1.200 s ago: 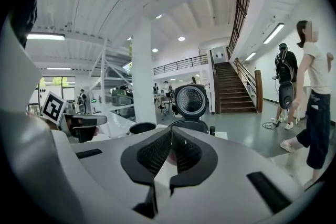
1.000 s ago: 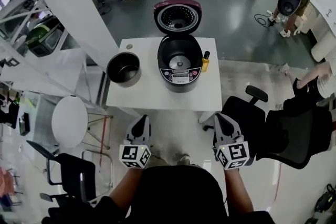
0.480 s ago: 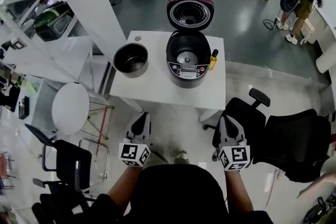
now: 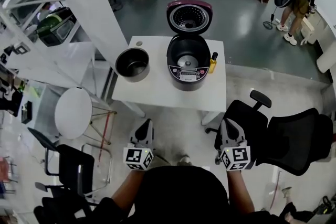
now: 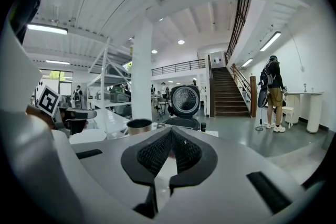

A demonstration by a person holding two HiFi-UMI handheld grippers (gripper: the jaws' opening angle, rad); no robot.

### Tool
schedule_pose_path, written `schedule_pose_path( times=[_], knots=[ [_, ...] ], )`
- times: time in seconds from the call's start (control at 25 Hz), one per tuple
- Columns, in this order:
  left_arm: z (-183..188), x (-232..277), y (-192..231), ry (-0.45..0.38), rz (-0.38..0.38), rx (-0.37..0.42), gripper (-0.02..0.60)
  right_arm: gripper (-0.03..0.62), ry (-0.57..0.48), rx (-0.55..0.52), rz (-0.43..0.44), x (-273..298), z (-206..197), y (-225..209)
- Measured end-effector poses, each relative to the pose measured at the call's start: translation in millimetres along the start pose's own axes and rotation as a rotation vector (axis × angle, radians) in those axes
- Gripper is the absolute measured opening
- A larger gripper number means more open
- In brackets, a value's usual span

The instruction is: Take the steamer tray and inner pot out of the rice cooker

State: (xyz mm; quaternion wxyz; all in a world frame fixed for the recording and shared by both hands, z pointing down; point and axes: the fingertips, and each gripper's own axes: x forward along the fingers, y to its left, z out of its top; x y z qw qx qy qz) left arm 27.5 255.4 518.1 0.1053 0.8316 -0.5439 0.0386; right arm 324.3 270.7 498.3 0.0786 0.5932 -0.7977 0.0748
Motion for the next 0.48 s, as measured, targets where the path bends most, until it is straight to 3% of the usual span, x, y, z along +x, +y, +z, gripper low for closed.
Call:
schedule_pose_path(
  times=[0.16, 0.48],
  knots=[
    [-9.6, 9.5, -9.4, 0.014, -0.025, 0.057, 0.005, 0.000, 0.014, -0.007, -0.008, -1.7, -2.6, -3.6],
    [-28.9, 14.7, -13.7, 0.015, -0.016, 0.026, 0.005, 0.000, -0.015, -0.048, -0.058, 1.3, -20.2, -20.3]
  ],
)
